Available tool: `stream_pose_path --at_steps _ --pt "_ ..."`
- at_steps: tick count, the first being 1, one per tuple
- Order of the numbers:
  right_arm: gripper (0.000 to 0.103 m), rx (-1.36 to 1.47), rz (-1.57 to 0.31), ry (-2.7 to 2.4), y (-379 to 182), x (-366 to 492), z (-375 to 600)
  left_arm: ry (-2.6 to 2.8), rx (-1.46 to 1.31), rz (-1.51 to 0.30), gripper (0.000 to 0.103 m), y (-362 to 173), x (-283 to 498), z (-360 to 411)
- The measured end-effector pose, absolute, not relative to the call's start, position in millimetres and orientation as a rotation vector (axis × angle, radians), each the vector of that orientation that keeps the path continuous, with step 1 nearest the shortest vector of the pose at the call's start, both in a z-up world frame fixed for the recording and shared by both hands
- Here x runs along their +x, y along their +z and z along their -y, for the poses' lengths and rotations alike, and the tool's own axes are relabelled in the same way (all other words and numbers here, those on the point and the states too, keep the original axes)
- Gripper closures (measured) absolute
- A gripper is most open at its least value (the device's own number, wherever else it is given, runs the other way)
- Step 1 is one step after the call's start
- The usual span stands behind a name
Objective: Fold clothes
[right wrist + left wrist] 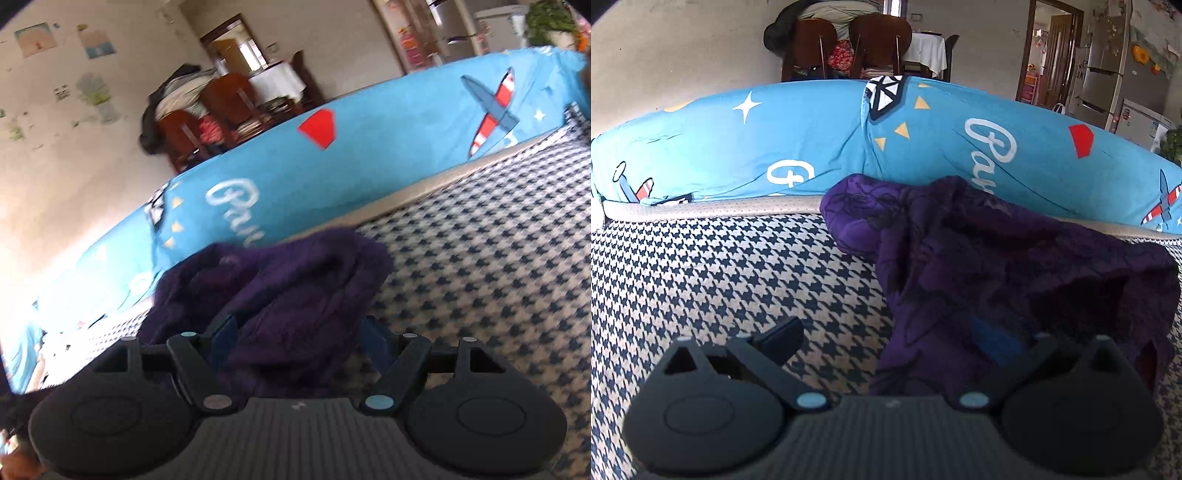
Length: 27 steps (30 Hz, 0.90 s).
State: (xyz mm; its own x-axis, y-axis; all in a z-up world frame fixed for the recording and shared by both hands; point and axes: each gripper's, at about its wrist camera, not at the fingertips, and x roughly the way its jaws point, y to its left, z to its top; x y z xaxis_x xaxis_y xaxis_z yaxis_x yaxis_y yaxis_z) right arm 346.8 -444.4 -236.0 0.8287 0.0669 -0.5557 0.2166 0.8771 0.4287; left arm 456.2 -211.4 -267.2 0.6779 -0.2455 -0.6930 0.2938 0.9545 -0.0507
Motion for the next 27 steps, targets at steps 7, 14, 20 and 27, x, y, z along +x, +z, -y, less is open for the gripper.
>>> stream_pose_path --at_steps 7,14,20,27 --pt "0.017 0.479 -0.621 0.013 -251 348 420 -0.32 0.055 -0.822 0.0 -279 457 217" --pt "0.017 0.379 -0.676 0.039 -266 361 399 -0.317 0.033 -0.852 0.0 -284 461 216" --pt "0.033 0.286 -0.67 0.043 -270 361 388 -0.307 0.042 -0.838 0.0 -280 457 213" --pt "0.061 0.251 -0.649 0.052 -267 357 381 -0.282 0.054 -0.802 0.0 -273 443 203"
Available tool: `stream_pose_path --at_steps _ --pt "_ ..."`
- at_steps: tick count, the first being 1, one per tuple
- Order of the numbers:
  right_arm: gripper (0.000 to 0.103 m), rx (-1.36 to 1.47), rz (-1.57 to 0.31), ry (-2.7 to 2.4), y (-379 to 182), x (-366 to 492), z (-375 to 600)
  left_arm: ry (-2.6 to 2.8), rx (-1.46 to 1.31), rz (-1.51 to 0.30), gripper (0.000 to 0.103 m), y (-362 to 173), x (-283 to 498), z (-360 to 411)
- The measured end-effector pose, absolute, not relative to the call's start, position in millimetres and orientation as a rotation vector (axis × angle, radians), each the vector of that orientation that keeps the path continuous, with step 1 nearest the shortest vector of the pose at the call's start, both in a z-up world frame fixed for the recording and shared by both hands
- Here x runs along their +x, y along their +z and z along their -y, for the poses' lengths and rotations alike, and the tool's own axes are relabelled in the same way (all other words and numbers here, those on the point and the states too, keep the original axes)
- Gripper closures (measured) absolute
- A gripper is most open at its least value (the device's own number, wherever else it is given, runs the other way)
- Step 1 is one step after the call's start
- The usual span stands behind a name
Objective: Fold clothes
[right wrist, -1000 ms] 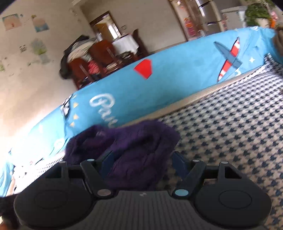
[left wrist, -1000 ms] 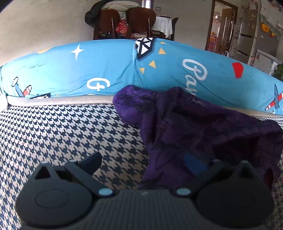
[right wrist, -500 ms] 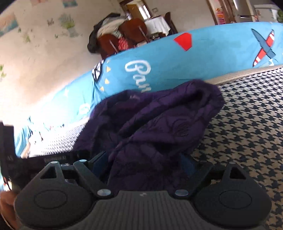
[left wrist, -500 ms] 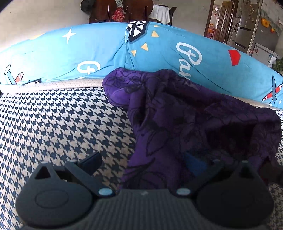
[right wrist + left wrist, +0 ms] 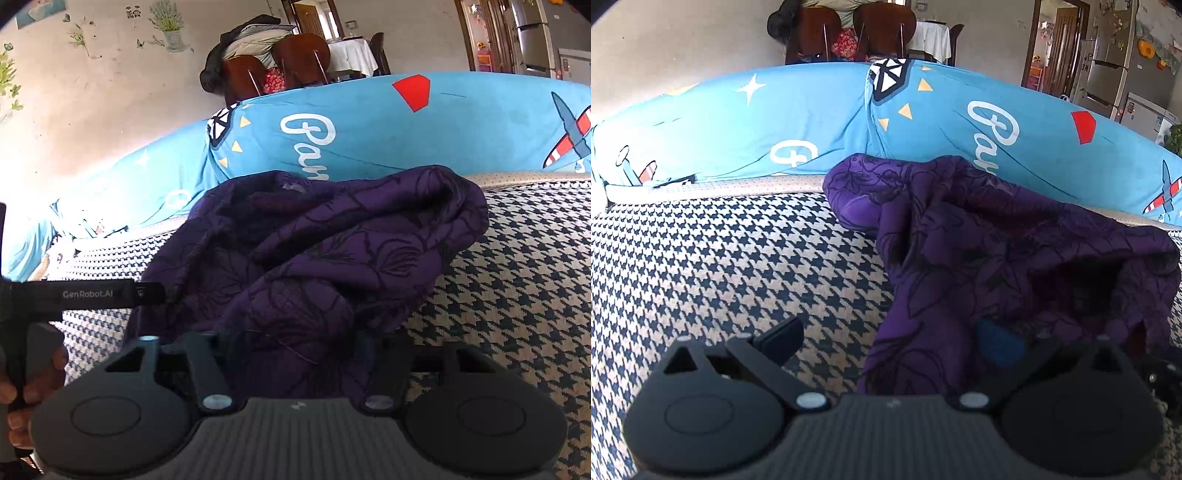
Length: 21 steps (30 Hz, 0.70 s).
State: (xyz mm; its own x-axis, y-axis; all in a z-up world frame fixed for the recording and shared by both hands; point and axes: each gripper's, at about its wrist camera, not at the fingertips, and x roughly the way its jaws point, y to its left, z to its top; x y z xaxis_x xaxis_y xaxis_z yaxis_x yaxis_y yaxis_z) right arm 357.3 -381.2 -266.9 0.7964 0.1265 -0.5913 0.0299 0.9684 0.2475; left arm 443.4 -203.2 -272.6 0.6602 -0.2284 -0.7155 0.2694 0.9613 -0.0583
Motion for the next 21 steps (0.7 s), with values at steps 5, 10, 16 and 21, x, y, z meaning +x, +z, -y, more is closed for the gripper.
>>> stream_pose_path --at_steps 5,10,16,21 --pt "0.079 0.262 -0.606 0.03 -261 343 377 -0.27 0.005 -0.803 0.0 -269 426 187" --pt "0.082 0.331 -0.517 -0.002 -252 313 375 -0.252 -0.014 -0.783 0.0 -264 406 174" --pt "0.082 0.389 -0.425 -0.032 -243 271 377 -0.219 0.011 -0.742 0.0 -261 377 160" --pt "0.082 0.399 -0.381 -0.028 -238 234 375 -0.21 0.024 -0.754 0.0 -267 356 149"
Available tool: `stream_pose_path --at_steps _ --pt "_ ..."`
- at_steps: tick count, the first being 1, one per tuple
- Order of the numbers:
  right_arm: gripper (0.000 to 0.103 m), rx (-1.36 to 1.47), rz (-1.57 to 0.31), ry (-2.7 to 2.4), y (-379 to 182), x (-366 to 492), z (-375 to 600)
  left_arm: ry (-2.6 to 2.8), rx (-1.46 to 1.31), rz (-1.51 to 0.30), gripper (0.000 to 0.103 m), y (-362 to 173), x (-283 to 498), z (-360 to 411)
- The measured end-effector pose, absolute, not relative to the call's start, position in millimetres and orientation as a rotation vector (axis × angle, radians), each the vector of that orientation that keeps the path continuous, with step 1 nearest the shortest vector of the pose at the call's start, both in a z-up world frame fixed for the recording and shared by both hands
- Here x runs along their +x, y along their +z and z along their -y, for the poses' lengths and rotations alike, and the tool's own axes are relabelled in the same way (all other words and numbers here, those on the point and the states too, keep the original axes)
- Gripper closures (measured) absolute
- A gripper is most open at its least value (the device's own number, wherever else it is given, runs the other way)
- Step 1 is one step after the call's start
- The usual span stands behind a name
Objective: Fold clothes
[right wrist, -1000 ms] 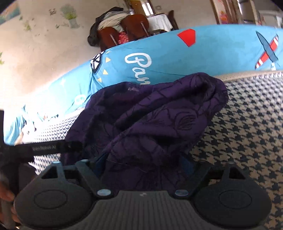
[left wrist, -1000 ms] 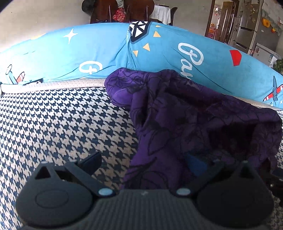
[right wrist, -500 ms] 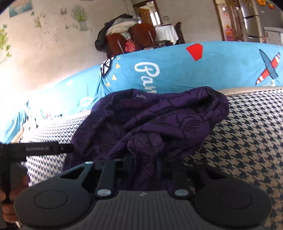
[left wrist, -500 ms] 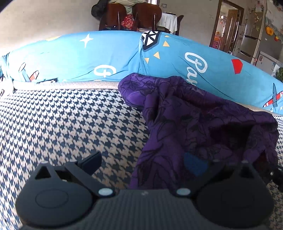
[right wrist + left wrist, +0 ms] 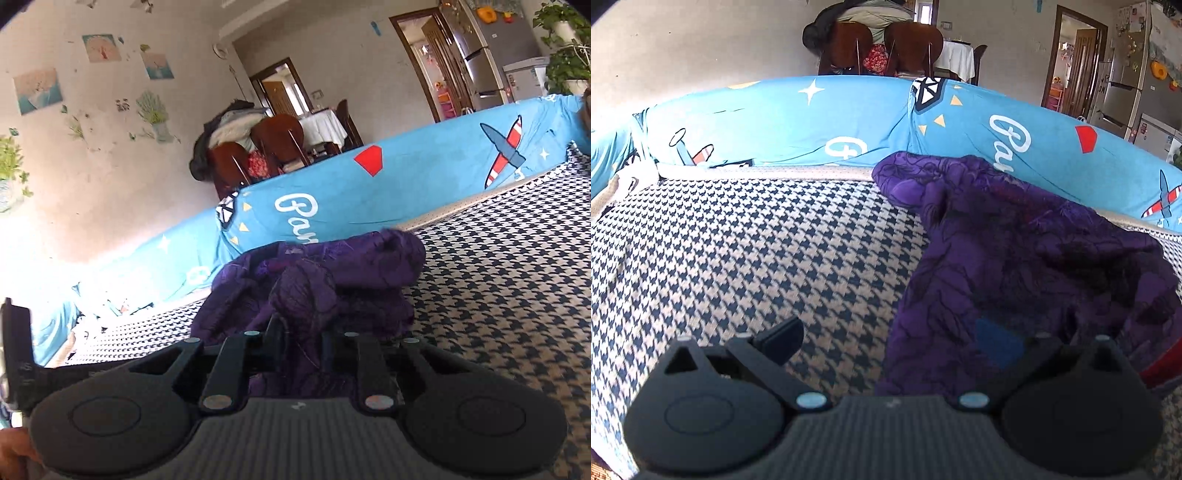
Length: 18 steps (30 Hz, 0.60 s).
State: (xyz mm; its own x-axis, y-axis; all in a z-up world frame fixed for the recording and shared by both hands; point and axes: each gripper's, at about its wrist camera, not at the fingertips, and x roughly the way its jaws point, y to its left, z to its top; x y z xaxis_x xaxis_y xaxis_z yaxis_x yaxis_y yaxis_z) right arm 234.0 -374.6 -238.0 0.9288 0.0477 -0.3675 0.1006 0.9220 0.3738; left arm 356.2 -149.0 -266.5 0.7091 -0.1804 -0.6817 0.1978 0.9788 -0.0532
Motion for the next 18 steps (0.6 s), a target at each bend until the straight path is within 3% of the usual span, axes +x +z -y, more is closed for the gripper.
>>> stream_pose_path --at_steps 10,18 --pt "0.08 0.271 -0.432 0.017 -241 184 357 -0.193 0.011 -0.784 0.0 -275 338 131" --pt "0.062 0.265 -0.464 -0.016 -251 171 360 -0.174 -0.021 -0.797 0.0 -277 335 121"
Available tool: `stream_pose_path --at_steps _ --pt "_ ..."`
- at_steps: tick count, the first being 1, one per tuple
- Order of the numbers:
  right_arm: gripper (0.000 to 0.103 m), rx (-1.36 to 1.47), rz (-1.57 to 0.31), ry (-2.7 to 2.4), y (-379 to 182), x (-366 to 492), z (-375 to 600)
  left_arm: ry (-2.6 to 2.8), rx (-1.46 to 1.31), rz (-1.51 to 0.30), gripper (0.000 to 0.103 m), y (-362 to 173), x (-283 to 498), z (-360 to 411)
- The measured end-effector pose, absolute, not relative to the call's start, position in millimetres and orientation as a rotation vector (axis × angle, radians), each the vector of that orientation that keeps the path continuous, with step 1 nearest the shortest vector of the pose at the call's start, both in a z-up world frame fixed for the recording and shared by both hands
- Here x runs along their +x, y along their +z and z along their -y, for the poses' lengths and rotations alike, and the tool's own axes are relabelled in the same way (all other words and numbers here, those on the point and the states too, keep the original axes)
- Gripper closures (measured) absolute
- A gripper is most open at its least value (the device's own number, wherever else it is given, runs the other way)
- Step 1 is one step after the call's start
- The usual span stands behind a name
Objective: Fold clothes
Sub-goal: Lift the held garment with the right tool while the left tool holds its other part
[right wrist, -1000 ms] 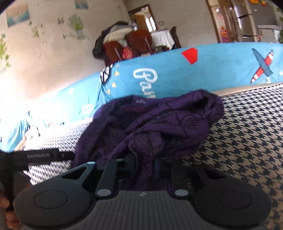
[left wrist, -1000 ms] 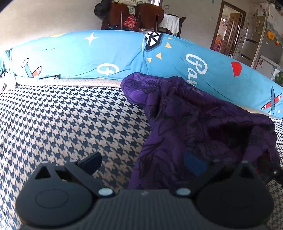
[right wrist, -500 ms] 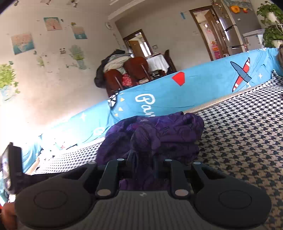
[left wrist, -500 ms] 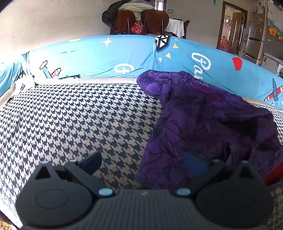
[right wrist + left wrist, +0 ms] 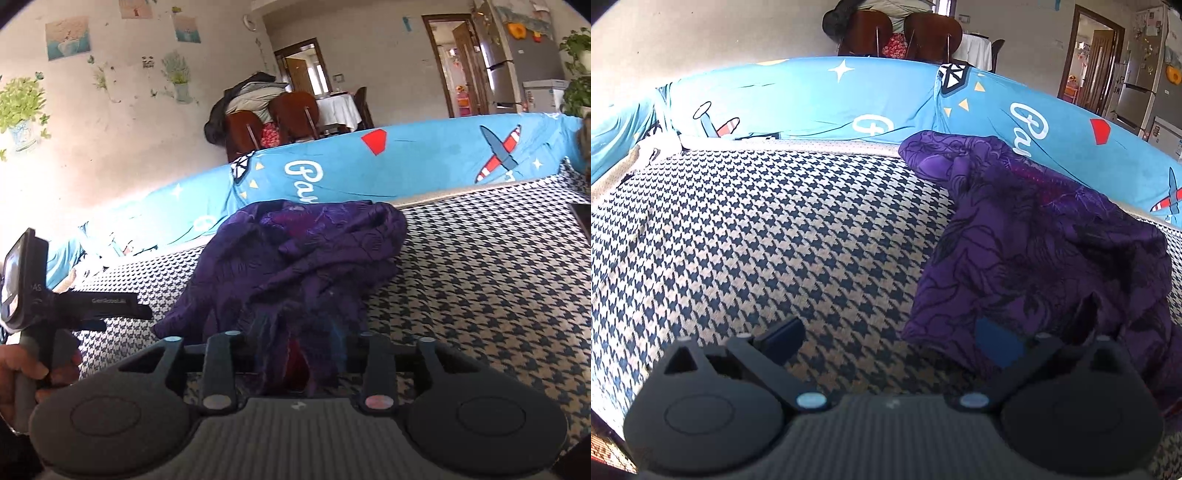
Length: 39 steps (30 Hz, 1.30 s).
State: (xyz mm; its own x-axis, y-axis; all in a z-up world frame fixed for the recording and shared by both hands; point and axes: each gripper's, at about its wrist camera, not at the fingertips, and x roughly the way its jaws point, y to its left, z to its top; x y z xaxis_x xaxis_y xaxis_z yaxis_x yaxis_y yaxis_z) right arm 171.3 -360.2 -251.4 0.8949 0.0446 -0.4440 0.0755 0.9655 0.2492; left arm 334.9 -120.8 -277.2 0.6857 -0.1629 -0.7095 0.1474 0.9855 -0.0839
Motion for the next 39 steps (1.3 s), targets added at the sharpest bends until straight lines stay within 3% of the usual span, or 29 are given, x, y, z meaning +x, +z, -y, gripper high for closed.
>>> stream_pose_path --at_steps 6,11,14,27,37,38,39 --pt "0.051 0.291 -0.461 -0.043 -254 178 363 -0.172 -0.049 -0.817 0.0 -281 340 117" --pt "0.049 0.304 -0.473 -0.026 -249 195 363 -0.185 -0.079 -0.834 0.0 -284 342 116" --pt "0.039 0.32 -0.483 -0.03 -245 214 367 -0.192 -0.076 -0.839 0.0 -286 343 120" --pt "0.032 0.545 -0.678 -0.048 -265 304 409 -0.254 -0.039 -0.82 0.0 -280 366 152" --pt "0.033 0.631 -0.772 -0.017 -289 360 427 -0.349 0.029 -0.792 0.0 -273 397 190" --pt "0.038 0.621 -0.772 -0.024 -291 365 428 -0.353 0.045 -0.79 0.0 -273 401 195" --pt "0.052 0.614 -0.77 -0.03 -292 368 430 -0.359 0.054 -0.793 0.0 -274 406 199"
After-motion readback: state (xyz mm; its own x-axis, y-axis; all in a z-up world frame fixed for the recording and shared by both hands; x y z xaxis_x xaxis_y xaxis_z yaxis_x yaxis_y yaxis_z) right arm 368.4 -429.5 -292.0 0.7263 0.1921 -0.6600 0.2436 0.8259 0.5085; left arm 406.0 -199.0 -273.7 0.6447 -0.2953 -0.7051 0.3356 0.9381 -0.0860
